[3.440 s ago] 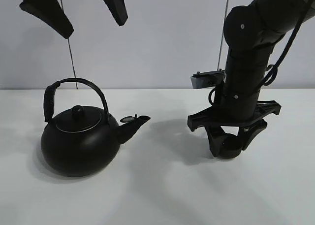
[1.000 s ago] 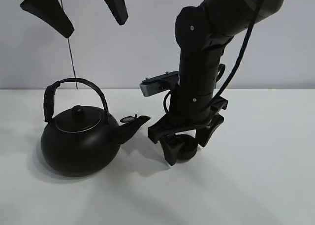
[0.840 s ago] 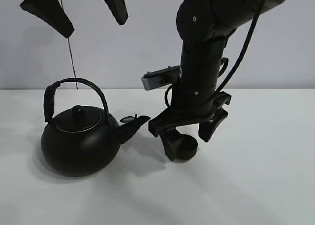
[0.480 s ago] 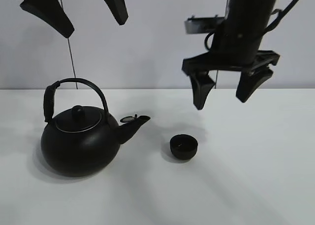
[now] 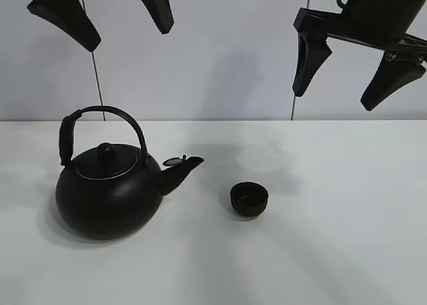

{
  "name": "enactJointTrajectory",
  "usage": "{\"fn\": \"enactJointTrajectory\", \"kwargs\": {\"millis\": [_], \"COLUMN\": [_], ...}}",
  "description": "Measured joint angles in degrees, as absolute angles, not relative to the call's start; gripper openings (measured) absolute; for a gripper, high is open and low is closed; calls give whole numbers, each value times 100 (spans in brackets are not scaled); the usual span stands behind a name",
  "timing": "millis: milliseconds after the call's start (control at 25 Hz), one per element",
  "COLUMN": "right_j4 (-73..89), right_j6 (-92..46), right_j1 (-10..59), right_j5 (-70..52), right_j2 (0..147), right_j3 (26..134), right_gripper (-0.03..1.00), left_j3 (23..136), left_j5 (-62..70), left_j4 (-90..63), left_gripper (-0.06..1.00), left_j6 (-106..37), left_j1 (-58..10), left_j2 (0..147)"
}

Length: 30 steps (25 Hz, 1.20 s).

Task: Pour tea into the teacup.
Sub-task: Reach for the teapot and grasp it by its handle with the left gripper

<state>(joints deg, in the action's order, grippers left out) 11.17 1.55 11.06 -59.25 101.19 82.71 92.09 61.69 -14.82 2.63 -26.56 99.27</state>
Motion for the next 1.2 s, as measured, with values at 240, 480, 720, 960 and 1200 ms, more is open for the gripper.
{"fn": "enactJointTrajectory", "kwargs": {"millis": [240,480,720,960,1200], "right_j4": [1143,1143,1149,1265,1408], "right_j6": [217,317,322,515,625], "right_j1": [1094,1094,1094,1094,1094], "right_j5": [-5920,-5865,-5837,-5785,-5754], "right_j2": [10119,10119,10119,10119,10119], "right_j3": [8271,8260,8260,8260,8260], "right_gripper": [65,65,65,65,65], "left_j3": [9209,9209,9209,9209,9209], "left_j5": [6169,6169,6169,6169,6169], "left_j4": [-1482,-1482,-1482,-1482,-1482], "left_gripper": [69,69,69,69,69], "left_j6": [263,263,263,263,263], "left_j1": [-2656,-2656,-2656,-2656,-2656], "left_j2": [9927,9927,9927,9927,9927]}}
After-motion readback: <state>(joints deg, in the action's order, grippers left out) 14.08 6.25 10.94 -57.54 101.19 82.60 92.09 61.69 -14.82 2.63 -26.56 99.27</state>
